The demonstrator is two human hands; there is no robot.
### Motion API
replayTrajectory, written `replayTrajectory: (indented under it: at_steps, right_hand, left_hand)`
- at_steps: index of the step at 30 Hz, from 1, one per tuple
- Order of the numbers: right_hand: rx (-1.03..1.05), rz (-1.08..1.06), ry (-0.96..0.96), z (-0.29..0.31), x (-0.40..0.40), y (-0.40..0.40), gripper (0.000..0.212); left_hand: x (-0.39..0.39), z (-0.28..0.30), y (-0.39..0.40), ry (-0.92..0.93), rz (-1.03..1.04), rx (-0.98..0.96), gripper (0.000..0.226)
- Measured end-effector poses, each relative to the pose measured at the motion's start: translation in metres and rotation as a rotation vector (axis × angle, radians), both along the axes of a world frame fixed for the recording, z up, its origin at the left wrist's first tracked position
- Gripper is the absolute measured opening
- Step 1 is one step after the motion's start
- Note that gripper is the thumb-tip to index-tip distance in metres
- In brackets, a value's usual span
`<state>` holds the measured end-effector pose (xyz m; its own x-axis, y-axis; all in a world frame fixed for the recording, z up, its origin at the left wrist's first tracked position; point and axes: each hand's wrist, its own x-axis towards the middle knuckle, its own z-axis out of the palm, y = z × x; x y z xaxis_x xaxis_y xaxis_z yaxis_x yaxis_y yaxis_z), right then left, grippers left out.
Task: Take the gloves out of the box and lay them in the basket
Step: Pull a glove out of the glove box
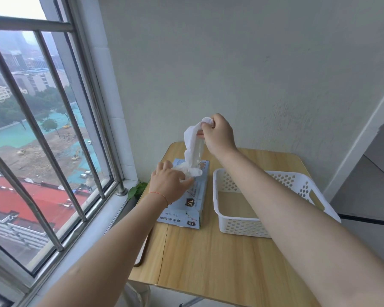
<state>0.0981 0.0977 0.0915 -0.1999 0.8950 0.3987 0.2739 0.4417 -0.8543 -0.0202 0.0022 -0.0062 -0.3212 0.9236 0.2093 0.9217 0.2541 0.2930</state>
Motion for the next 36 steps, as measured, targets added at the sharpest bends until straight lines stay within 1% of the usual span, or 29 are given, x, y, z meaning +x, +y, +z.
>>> replayTrajectory:
  at_steps: [2, 3, 5, 6, 8, 10, 12, 14, 16, 19, 23, 24, 26, 28, 29, 30, 32, 33, 34, 35, 36]
  right_hand:
    - [-0.031, -0.005, -0.006, -0.003, 0.001, 0.003, 0.024]
    - [-0.044, -0.007, -0.013, -0.003, 0.002, 0.002, 0.022]
    - [-0.057, -0.01, -0.017, -0.003, 0.002, 0.002, 0.021]
    - [-0.061, -0.008, -0.013, -0.003, 0.002, 0.002, 0.021]
    - [-0.067, -0.005, -0.017, -0.002, 0.002, 0.0, 0.021]
    - [-0.062, -0.009, -0.023, -0.001, 0.001, -0.001, 0.022]
    - [-0.064, -0.027, -0.026, 0.0, 0.003, -0.002, 0.018]
    - [-0.068, -0.061, -0.023, 0.001, 0.005, -0.001, 0.011]
    - [-0.057, -0.081, -0.002, 0.003, 0.006, 0.0, 0.01]
    - [0.015, -0.059, 0.048, 0.013, 0.004, -0.005, 0.018]
    - [0.132, -0.028, 0.111, 0.035, 0.001, -0.009, 0.026]
    - [0.156, -0.03, 0.102, 0.039, 0.0, -0.008, 0.027]
    - [0.178, -0.048, 0.039, 0.042, 0.001, -0.008, 0.03]
    - [0.158, -0.05, -0.014, 0.037, 0.004, -0.008, 0.025]
    - [0.141, -0.044, -0.031, 0.033, 0.007, -0.009, 0.023]
    - [0.125, -0.032, -0.043, 0.03, 0.009, -0.009, 0.023]
    - [0.095, -0.004, -0.049, 0.028, 0.014, -0.01, 0.027]
    - [0.076, 0.016, -0.044, 0.028, 0.015, -0.011, 0.028]
    - [0.052, 0.047, -0.028, 0.029, 0.017, -0.013, 0.029]
    - [0.023, 0.089, -0.006, 0.031, 0.018, -0.015, 0.028]
    - [-0.003, 0.132, 0.013, 0.032, 0.019, -0.017, 0.026]
  left_hand:
    - [0.001, 0.002, 0.001, -0.012, 0.016, 0.082, 0.039]
    - [0.002, 0.003, 0.001, 0.011, 0.009, 0.153, 0.033]
    - [0.004, 0.003, 0.002, 0.119, -0.084, 0.288, 0.022]
    - [0.006, 0.003, 0.002, 0.195, -0.167, 0.312, 0.022]
    - [0.009, 0.0, 0.003, 0.366, -0.331, 0.25, 0.03]
    - [0.01, -0.004, 0.001, 0.46, -0.356, 0.177, 0.032]
    - [0.005, -0.007, -0.002, 0.436, -0.263, 0.165, 0.031]
    - [0.001, -0.008, -0.004, 0.364, -0.194, 0.157, 0.032]
    - [0.003, -0.007, -0.005, 0.326, -0.217, 0.141, 0.031]
    - [0.008, -0.003, -0.005, 0.275, -0.24, 0.112, 0.025]
    - [0.007, -0.001, -0.003, 0.138, -0.163, 0.046, 0.018]
    - [0.007, 0.0, -0.002, 0.091, -0.159, 0.014, 0.017]
    - [0.007, 0.008, 0.001, -0.04, -0.152, -0.112, 0.021]
    - [0.005, 0.019, 0.003, -0.212, -0.129, -0.187, 0.022]
    - [0.003, 0.025, 0.003, -0.294, -0.101, -0.152, 0.02]
    - [0.001, 0.03, 0.002, -0.355, -0.06, -0.067, 0.019]
    - [-0.001, 0.038, -0.003, -0.419, 0.041, 0.189, 0.014]
    - [0.0, 0.043, -0.007, -0.48, 0.067, 0.312, 0.014]
    - [0.002, 0.049, -0.01, -0.591, 0.051, 0.4, 0.018]
    - [0.005, 0.058, -0.013, -0.739, -0.01, 0.428, 0.026]
    - [0.008, 0.066, -0.016, -0.892, -0.101, 0.394, 0.035]
